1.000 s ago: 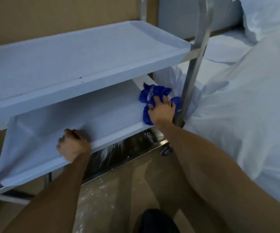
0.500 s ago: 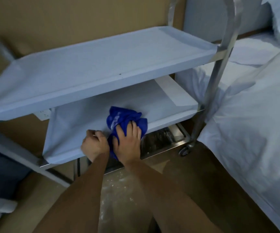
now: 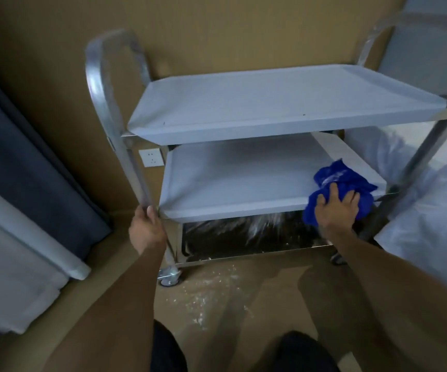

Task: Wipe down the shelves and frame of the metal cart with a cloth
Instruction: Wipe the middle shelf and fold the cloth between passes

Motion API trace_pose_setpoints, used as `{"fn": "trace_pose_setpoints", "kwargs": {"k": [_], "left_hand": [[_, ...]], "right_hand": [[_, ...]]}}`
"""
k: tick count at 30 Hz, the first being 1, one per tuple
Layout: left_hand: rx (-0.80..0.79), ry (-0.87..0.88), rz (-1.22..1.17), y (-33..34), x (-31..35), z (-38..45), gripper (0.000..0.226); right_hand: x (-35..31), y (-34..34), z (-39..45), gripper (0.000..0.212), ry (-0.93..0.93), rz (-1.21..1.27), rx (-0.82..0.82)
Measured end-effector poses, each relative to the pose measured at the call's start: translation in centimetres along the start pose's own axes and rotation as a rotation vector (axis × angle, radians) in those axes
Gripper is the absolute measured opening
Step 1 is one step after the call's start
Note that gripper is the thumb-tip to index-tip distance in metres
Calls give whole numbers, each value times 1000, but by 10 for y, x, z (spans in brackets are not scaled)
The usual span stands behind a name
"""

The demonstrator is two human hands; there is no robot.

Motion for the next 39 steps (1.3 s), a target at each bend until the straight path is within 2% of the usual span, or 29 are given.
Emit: {"fn": "trace_pose_setpoints", "kwargs": {"k": [2, 5, 10, 13, 16, 20, 23, 26, 30, 33, 36, 38, 39], "left_hand": [[13, -42, -69, -1, -2, 0, 38], [-14, -111, -110, 1, -9, 4, 35], [-50, -61, -48, -2, -12, 10, 31], [-89, -60, -56, -2, -13, 16, 25], [-92, -116, -57, -7, -15, 25, 21], [-127, -149, -24, -5, -19, 30, 19], [-144, -166, 21, -2, -22, 31, 18], [-138, -180, 23, -3, -21, 25, 18], [-133, -224, 25, -1, -17, 12, 37], [-188, -274, 41, 9, -21, -10, 44], [-447, -309, 39, 53, -37, -43, 36], [-684, -320, 48, 85, -42, -69, 33], [-759, -346, 31, 99, -46, -80, 39]], "right_hand": [[-34, 15, -20, 60, -68, -62, -6], [-110, 51, -70, 65, -323, -189, -15], [-268, 124, -148, 64, -713, -351, -101], [-343, 165, -182, 61, -837, -375, -181], [-368, 178, -196, 61, -829, -285, -199], [-345, 163, -195, 68, -861, -186, -215], [-303, 139, -183, 74, -770, -100, -169], [-232, 114, -162, 73, -571, -39, -109], [-124, 75, -141, 70, -289, 85, -25], [-78, 59, -142, 57, -165, 168, 14], [-58, 66, -159, 43, 80, 489, -147], [-49, 93, -177, 47, 358, 913, -388], [-51, 109, -188, 55, 431, 1082, -535]]}}
Point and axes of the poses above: each hand's wrist, its own z-axis towards the middle knuckle, its own y-axis out of the palm, x = y × z, the point moved 9 cm from there along z, towards the middle knuckle, and after that the axes turned 8 degrees about -x, right-handed, at the moved point
